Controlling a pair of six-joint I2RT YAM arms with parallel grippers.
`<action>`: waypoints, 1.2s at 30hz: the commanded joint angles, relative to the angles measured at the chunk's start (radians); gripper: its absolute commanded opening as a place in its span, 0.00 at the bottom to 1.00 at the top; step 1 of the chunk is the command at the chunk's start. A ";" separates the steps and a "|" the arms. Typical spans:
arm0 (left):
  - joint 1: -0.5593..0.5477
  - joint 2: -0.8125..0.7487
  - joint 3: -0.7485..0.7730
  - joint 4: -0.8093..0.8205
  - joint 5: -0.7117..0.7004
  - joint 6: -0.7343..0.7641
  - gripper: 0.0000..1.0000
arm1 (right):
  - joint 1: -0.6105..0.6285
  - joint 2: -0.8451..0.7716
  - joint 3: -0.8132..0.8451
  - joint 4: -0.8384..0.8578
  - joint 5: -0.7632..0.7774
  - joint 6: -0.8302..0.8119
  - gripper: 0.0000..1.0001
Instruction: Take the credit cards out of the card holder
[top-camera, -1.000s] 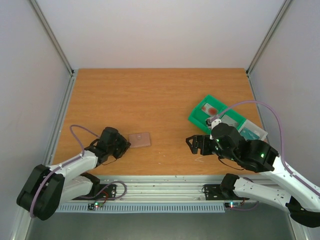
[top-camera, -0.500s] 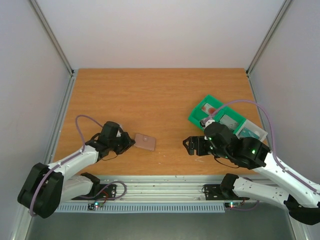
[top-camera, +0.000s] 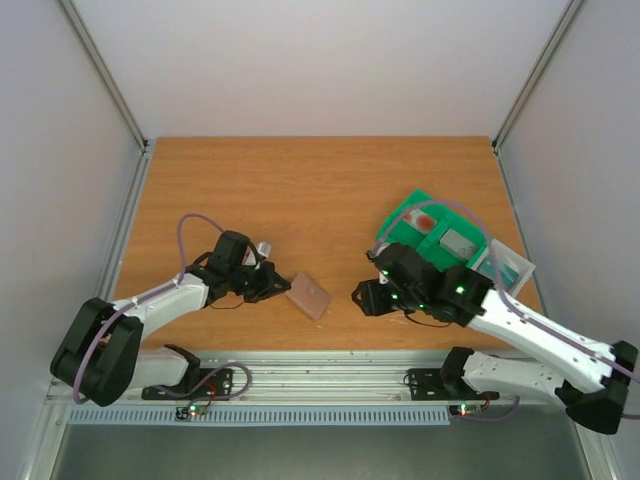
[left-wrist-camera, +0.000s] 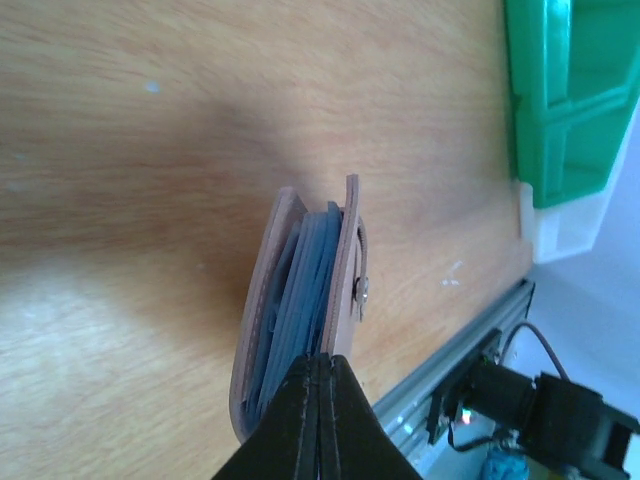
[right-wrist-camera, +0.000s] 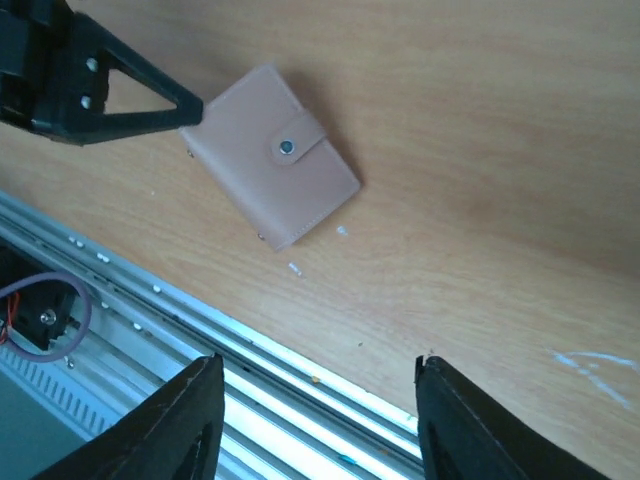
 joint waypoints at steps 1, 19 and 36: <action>-0.017 0.030 0.033 -0.010 0.130 0.086 0.00 | -0.006 0.110 -0.053 0.132 -0.124 -0.049 0.51; -0.019 0.003 0.017 -0.016 0.012 0.001 0.42 | 0.008 0.556 -0.076 0.481 -0.220 -0.102 0.47; -0.020 -0.089 -0.191 0.127 0.010 -0.146 0.41 | 0.008 0.709 0.027 0.511 -0.255 -0.127 0.43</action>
